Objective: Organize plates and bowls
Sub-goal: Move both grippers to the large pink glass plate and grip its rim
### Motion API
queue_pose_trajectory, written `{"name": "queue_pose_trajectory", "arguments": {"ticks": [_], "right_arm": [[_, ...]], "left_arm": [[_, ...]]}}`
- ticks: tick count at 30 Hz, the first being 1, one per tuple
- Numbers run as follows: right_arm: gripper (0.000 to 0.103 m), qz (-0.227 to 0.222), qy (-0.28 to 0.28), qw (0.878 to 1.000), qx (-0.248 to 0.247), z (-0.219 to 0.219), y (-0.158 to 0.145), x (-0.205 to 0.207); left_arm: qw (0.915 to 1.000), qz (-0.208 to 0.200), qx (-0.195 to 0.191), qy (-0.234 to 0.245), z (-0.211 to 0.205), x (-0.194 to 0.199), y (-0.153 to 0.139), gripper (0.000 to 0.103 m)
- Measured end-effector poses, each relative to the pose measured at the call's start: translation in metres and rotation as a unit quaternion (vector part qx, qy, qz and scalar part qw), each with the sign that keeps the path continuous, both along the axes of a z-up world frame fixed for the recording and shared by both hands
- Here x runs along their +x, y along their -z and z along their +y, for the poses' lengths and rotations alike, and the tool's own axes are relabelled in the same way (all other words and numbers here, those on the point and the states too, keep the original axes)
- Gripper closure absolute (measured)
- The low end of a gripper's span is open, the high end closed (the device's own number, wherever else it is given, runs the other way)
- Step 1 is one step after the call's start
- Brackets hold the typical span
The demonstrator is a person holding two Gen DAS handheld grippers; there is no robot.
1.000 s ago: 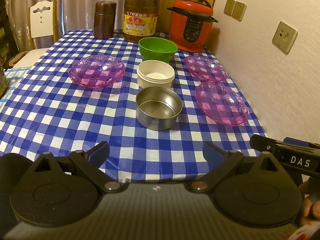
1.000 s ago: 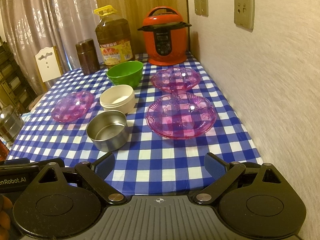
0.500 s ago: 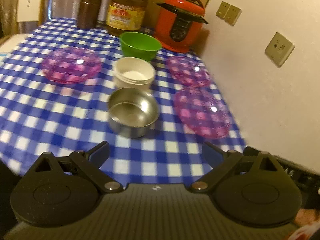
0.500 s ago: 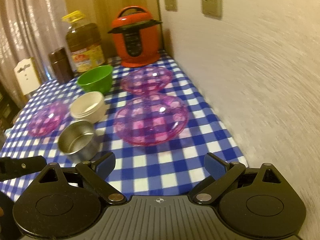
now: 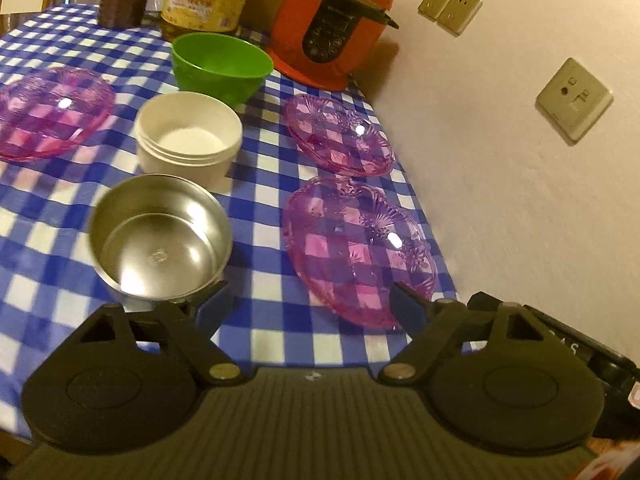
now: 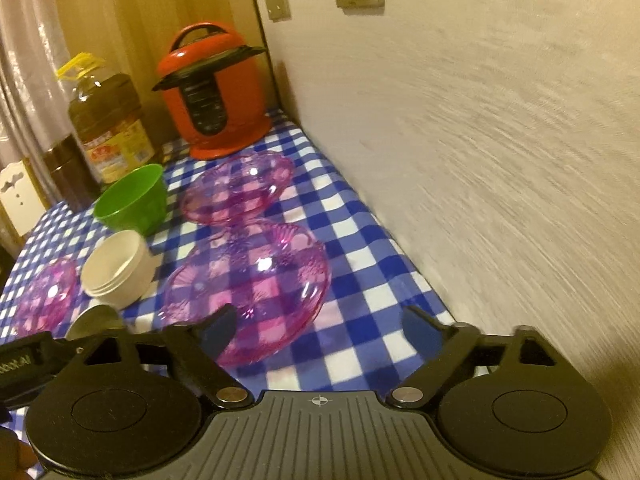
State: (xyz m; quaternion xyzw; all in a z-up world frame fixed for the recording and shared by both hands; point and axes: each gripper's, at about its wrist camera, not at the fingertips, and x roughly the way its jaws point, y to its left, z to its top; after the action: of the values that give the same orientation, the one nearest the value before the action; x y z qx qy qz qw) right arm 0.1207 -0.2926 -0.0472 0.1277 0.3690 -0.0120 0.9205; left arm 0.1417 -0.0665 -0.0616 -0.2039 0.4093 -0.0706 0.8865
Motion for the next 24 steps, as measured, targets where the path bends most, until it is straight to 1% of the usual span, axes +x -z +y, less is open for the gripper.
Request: {"name": "queue_pose_trajectory", "arguments": {"ticks": [2, 5, 7, 9, 11, 13, 15, 16, 18, 19, 21, 24], "right_arm": [[0.024, 0.005, 0.008, 1.000, 0.005, -0.005, 0.007, 0.009], [0.032, 0.013, 0.020, 1.000, 0.015, -0.013, 0.017, 0.021], [0.036, 0.021, 0.027, 0.999, 0.024, -0.017, 0.024, 0.028], [0.042, 0.027, 0.029, 0.999, 0.034, -0.018, 0.030, 0.034], [0.046, 0.034, 0.030, 0.998, 0.043, -0.019, 0.036, 0.041], [0.049, 0.038, 0.030, 0.998, 0.050, -0.019, 0.040, 0.049], [0.055, 0.042, 0.032, 0.997, 0.057, -0.018, 0.045, 0.056], [0.058, 0.045, 0.032, 0.997, 0.061, -0.018, 0.048, 0.059], [0.064, 0.052, 0.030, 0.996, 0.071, -0.018, 0.052, 0.065], [0.065, 0.055, 0.029, 0.995, 0.074, -0.017, 0.054, 0.068], [0.072, 0.060, 0.030, 0.995, 0.076, -0.017, 0.057, 0.071], [0.078, 0.063, 0.031, 0.995, 0.078, -0.016, 0.060, 0.074]], "left_arm": [[1.0000, 0.004, -0.002, 0.001, -0.005, 0.008, 0.008, 0.026], [0.9999, 0.012, -0.002, -0.001, -0.011, 0.019, 0.019, 0.032], [0.9999, 0.014, 0.000, -0.006, -0.013, 0.026, 0.026, 0.034], [0.9997, 0.019, -0.003, -0.012, -0.013, 0.032, 0.032, 0.045], [0.9996, 0.025, -0.005, -0.015, -0.014, 0.038, 0.038, 0.048], [0.9995, 0.026, -0.002, -0.017, -0.016, 0.044, 0.042, 0.055], [0.9994, 0.029, 0.002, -0.018, -0.019, 0.048, 0.046, 0.064], [0.9993, 0.031, 0.004, -0.019, -0.020, 0.050, 0.048, 0.065], [0.9992, 0.032, 0.009, -0.022, -0.022, 0.052, 0.050, 0.071], [0.9992, 0.031, 0.011, -0.022, -0.023, 0.054, 0.051, 0.072], [0.9991, 0.032, 0.015, -0.024, -0.024, 0.055, 0.053, 0.075], [0.9990, 0.035, 0.017, -0.023, -0.025, 0.057, 0.057, 0.082]]}}
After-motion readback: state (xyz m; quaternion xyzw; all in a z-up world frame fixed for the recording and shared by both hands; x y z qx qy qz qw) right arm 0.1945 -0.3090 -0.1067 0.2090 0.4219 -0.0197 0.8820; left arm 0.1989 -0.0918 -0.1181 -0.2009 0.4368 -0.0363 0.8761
